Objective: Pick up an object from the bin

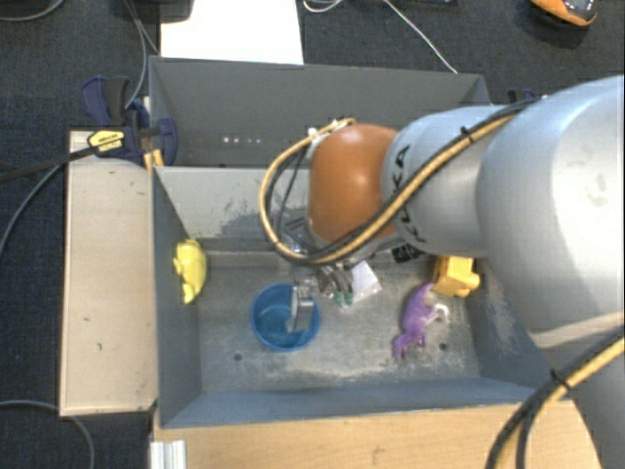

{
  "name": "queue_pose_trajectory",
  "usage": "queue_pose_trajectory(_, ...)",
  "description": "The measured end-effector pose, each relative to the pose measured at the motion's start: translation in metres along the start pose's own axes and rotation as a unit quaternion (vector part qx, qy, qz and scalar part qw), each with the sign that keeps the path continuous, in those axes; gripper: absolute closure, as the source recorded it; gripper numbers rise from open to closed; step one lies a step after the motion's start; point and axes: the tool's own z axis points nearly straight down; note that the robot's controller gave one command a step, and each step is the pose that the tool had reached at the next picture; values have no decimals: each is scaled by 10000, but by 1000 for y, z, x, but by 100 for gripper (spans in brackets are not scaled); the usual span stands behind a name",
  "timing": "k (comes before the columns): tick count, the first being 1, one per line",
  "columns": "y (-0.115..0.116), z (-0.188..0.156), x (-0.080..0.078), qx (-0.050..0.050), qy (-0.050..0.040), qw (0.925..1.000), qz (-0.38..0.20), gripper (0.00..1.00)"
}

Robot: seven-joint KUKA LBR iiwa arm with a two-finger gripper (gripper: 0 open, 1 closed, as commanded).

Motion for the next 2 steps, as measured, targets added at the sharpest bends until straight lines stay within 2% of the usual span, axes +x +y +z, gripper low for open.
queue_pose_trajectory(1, -1, 13, 17, 2, -49, 9950, 1001, 100)
queue_pose_trajectory(2, -2, 13, 17, 0, -49, 9949, 1011, 100)
